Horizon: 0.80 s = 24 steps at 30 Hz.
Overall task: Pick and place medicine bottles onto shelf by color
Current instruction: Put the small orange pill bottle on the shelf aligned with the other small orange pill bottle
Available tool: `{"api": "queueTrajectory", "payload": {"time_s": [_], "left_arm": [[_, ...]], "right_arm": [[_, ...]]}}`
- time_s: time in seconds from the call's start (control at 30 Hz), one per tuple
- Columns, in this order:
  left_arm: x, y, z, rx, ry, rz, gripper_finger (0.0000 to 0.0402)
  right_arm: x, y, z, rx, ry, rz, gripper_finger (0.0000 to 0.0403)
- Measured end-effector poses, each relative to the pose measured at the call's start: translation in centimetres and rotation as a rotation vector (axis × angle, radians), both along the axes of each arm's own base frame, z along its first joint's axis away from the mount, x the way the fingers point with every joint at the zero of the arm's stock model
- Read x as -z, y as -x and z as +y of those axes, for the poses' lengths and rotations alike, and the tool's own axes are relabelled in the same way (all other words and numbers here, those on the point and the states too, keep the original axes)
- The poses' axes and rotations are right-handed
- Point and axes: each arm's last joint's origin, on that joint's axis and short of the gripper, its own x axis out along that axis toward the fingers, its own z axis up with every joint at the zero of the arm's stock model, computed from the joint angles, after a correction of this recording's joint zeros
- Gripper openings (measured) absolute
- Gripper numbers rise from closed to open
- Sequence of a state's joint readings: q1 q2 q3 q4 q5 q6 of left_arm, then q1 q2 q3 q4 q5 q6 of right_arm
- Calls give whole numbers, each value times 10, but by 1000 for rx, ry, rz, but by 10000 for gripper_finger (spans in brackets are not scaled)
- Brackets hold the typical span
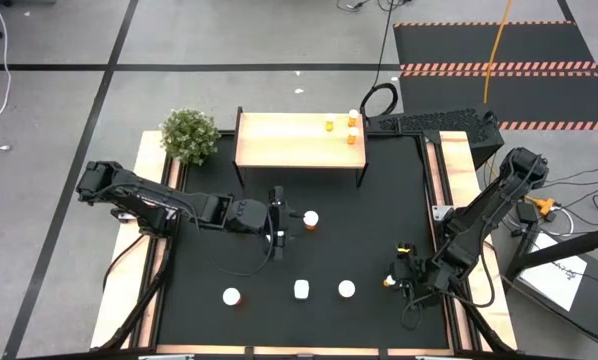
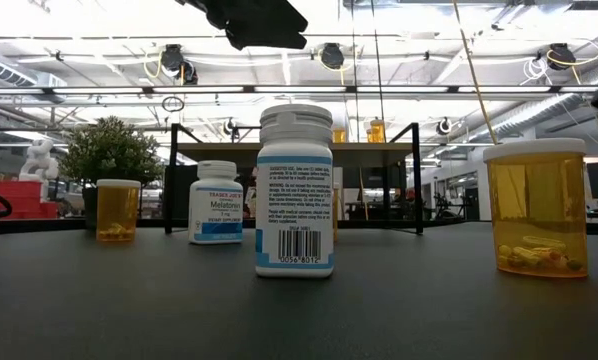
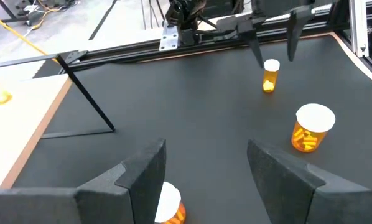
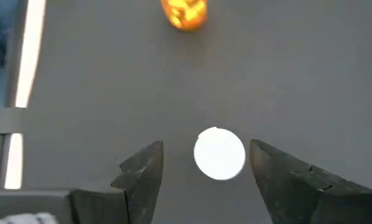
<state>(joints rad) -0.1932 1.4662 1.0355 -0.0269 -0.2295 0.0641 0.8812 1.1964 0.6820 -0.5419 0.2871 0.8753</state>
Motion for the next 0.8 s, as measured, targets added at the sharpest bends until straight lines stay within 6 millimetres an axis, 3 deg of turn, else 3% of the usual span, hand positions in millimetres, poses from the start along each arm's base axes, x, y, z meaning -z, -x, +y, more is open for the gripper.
{"api": "queueTrajectory", "payload": {"time_s": [0.27,0.8], "left_arm": [[0,0,0,0,0,0,227],[0,0,0,-2,3,-1,227]], "right_arm": [[20,4,-4,18,-38,-19,225],[20,3,-3,19,-53,-31,148]]}}
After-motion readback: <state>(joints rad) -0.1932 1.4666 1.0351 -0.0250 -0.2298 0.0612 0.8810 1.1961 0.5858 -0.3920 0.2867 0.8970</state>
